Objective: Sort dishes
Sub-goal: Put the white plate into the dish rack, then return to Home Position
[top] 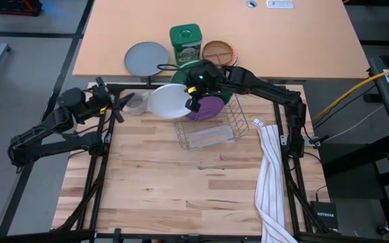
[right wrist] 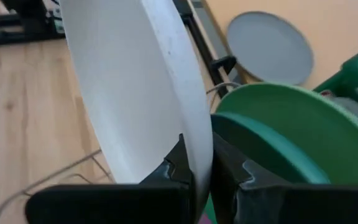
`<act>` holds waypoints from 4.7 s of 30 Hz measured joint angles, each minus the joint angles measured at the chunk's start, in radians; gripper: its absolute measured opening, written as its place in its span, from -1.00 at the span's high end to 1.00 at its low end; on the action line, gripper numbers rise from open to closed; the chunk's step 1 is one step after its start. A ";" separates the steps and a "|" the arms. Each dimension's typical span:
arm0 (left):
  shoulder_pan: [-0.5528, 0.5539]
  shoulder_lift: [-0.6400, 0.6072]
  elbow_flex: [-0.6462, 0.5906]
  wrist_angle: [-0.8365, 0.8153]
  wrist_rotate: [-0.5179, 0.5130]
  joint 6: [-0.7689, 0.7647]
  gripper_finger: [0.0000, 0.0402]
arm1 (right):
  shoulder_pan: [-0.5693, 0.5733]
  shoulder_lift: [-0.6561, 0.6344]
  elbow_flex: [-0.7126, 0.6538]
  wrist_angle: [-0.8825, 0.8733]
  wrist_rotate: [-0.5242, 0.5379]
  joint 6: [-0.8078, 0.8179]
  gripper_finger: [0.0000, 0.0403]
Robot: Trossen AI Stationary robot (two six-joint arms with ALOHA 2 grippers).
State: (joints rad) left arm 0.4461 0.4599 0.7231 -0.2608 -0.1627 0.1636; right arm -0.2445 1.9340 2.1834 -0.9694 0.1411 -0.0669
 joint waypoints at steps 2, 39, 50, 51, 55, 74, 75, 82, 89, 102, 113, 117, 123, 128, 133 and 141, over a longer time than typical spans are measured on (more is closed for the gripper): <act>0.000 -0.004 0.000 -0.008 0.002 -0.003 0.21 | 0.012 -0.007 0.000 -0.009 0.023 -0.030 0.87; -0.001 -0.007 -0.001 -0.368 0.010 0.001 0.21 | 0.125 0.035 -0.006 -0.412 0.427 -0.224 0.87; -0.001 -0.007 -0.002 -0.395 0.010 -0.002 0.21 | 0.125 0.112 -0.006 -0.411 0.529 -0.309 0.87; -0.001 -0.007 -0.002 -0.396 0.010 -0.002 0.21 | 0.125 0.114 -0.006 -0.413 0.529 -0.310 0.87; -0.001 -0.007 -0.002 -0.416 0.010 -0.002 0.21 | 0.125 0.118 -0.006 -0.409 0.531 -0.309 0.87; -0.001 -0.007 -0.002 -0.471 0.010 -0.011 0.21 | 0.125 0.171 -0.006 -0.419 0.456 -0.308 0.86; -0.001 -0.007 -0.002 -0.471 0.010 -0.012 0.21 | 0.125 0.174 -0.006 -0.420 0.443 -0.308 0.84; -0.001 -0.007 -0.002 -0.494 0.010 -0.014 0.21 | 0.125 0.187 -0.006 -0.450 0.388 -0.273 0.79; -0.001 -0.007 -0.002 -0.495 0.011 -0.032 0.21 | 0.126 0.187 -0.006 -0.453 0.387 -0.259 0.78; -0.001 -0.007 -0.002 -0.495 0.011 -0.033 0.21 | 0.126 0.186 -0.006 -0.505 0.368 -0.132 0.75; -0.001 -0.007 -0.002 -0.494 0.011 -0.039 0.21 | 0.128 0.186 -0.006 -0.554 0.329 -0.092 0.18; -0.001 -0.007 -0.002 -0.491 0.011 -0.040 0.21 | 0.127 0.186 -0.006 -0.569 0.330 -0.093 0.09; -0.002 -0.007 -0.002 -0.491 0.010 -0.052 0.21 | 0.127 0.184 0.056 -0.604 0.308 -0.092 0.12; -0.001 -0.009 -0.002 -0.489 0.011 -0.010 0.21 | 0.128 0.182 0.175 -0.596 0.230 -0.089 0.14; -0.001 -0.036 -0.002 -0.487 0.013 0.061 0.21 | 0.128 0.090 0.148 -0.601 0.213 -0.021 0.14; -0.001 -0.160 -0.045 -0.478 0.205 0.020 0.21 | 0.170 -0.100 0.147 -0.602 0.186 0.146 0.14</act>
State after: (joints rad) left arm 0.4447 0.3003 0.6783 -0.7384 0.0427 0.1840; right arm -0.0744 1.8337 2.3304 -1.5713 0.3271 0.0786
